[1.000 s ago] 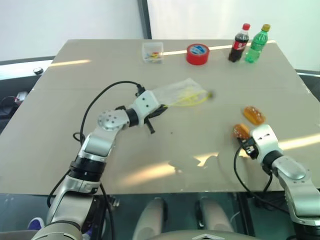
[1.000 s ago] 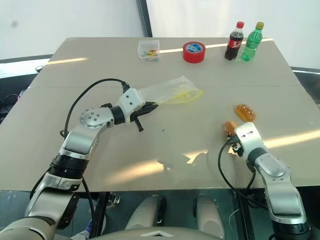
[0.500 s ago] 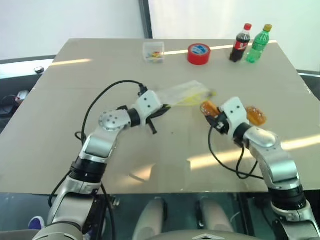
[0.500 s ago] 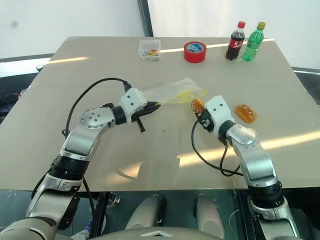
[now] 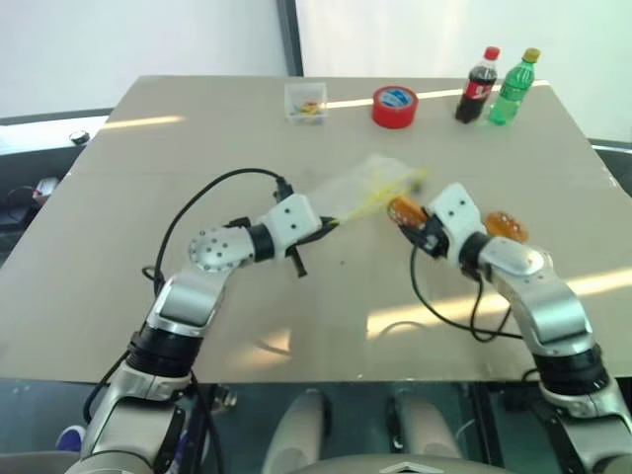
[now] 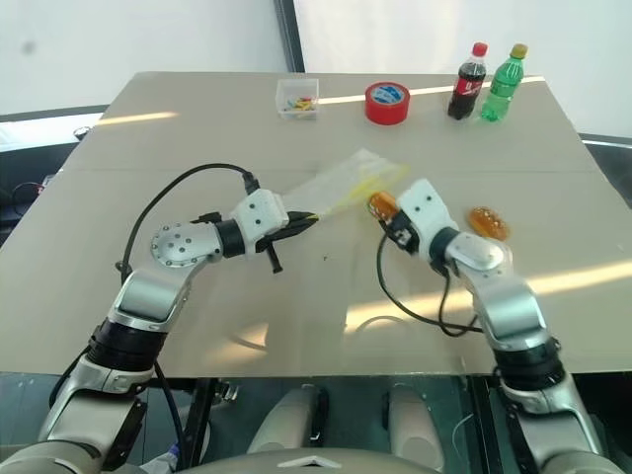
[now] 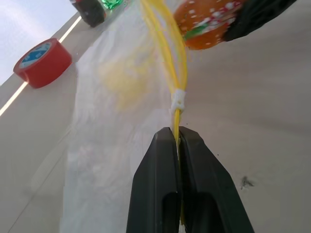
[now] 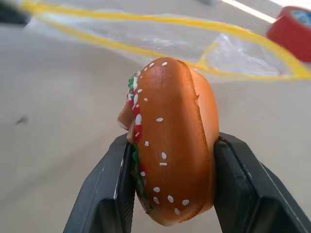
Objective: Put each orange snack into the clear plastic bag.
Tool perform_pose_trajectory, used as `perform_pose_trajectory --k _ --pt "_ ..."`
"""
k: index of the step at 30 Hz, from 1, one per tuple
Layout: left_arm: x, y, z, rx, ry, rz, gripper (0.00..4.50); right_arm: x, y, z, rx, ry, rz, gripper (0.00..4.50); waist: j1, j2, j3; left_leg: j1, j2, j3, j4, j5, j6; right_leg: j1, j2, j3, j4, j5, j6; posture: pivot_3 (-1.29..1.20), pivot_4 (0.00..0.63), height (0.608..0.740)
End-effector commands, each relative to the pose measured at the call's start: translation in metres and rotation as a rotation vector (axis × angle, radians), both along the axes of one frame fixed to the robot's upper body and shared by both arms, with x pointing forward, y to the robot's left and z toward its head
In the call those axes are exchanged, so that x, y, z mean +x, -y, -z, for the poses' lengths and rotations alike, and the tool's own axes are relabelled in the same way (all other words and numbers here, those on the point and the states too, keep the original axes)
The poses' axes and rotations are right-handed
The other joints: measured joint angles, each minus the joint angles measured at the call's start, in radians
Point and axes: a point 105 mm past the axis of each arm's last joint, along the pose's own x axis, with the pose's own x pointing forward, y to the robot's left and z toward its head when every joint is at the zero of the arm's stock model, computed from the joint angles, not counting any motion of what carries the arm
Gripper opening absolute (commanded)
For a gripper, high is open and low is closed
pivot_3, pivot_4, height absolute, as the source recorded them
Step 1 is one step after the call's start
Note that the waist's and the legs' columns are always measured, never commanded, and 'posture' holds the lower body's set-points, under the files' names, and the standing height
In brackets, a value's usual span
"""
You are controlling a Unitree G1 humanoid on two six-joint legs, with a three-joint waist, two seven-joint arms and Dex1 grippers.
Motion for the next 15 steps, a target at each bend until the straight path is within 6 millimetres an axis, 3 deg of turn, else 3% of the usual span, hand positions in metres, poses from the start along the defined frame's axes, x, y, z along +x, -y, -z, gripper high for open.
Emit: perform_pose_trajectory --k 1,6,15 --pt "0.0 0.002 -0.012 0.001 0.059 0.01 0.0 -0.009 0.002 -0.023 0.016 0.073 -0.031 2.13 -0.003 0.0 0.0 0.0 0.0 0.0 0.0 0.0 0.0 0.0 0.0 0.0 0.0 0.0 0.0 0.0 0.15 0.74" --pt "0.001 0.003 -0.011 0.006 0.062 0.017 0.0 -0.005 0.004 -0.033 0.035 0.1 -0.007 2.13 -0.014 0.0 0.0 0.002 0.001 0.001 0.0 0.0 0.0 0.0 0.002 0.001 0.003 0.0 0.0 0.0 0.15 0.74" --pt "0.0 0.008 -0.014 0.003 0.073 0.041 0.0 0.016 -0.011 -0.022 0.013 0.086 0.002 2.13 -0.01 0.0 0.0 0.001 0.001 0.001 0.0 0.0 0.0 0.0 0.001 0.001 0.002 0.0 0.0 0.0 0.15 0.74"
